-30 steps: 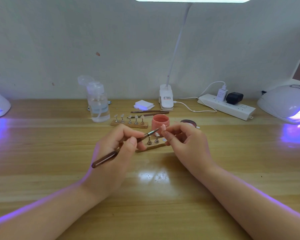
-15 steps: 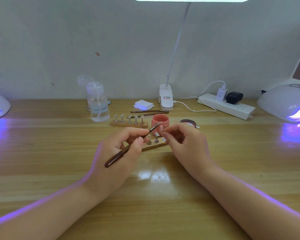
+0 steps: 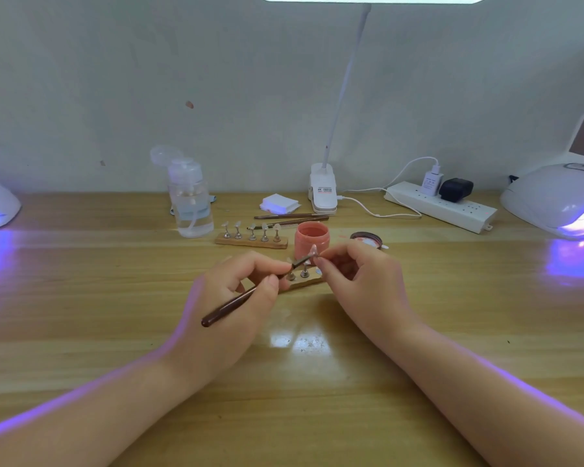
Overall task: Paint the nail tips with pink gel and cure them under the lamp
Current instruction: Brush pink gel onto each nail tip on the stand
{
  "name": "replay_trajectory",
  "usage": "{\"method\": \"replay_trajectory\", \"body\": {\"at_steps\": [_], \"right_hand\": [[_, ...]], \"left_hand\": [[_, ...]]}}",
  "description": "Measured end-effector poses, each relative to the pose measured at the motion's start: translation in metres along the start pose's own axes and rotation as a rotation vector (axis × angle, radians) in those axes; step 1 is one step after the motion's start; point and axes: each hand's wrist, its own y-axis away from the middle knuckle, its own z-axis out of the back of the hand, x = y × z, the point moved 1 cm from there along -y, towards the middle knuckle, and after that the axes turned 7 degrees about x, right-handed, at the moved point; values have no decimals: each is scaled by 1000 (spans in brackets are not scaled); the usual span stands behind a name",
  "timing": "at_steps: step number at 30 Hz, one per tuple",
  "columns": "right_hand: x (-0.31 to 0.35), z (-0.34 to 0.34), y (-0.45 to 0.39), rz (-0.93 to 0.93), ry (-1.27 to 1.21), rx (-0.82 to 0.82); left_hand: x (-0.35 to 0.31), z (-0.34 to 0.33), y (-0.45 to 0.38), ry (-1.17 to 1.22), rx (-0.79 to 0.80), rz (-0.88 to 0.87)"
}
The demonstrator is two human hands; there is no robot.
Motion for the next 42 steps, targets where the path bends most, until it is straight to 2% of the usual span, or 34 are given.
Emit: {"method": "replay_trajectory", "body": {"at_steps": [6,11,16,20,28,37,42], "right_hand": [[2,0,-1,-35,-77,3],[3,0,0,-41,-102,17],[0,1,-1,-105,-202,8],[2,1,-1,-118,-264,-2],[5,1,1,-109,-281,-2],[3,1,0,-109,-270,2],[0,0,0,-115,-258,12]], "left_hand": [[0,-1,0,125,-43,-3],[4,-1,-1,164,15,2],[4,1,-2,189,-63,-39],[1,-2,-2,252,-28,-44],[0,-1,0,25,51,-117],[4,-2,4,68,51,-53],[3,-3,3,114,-6,-42]]}}
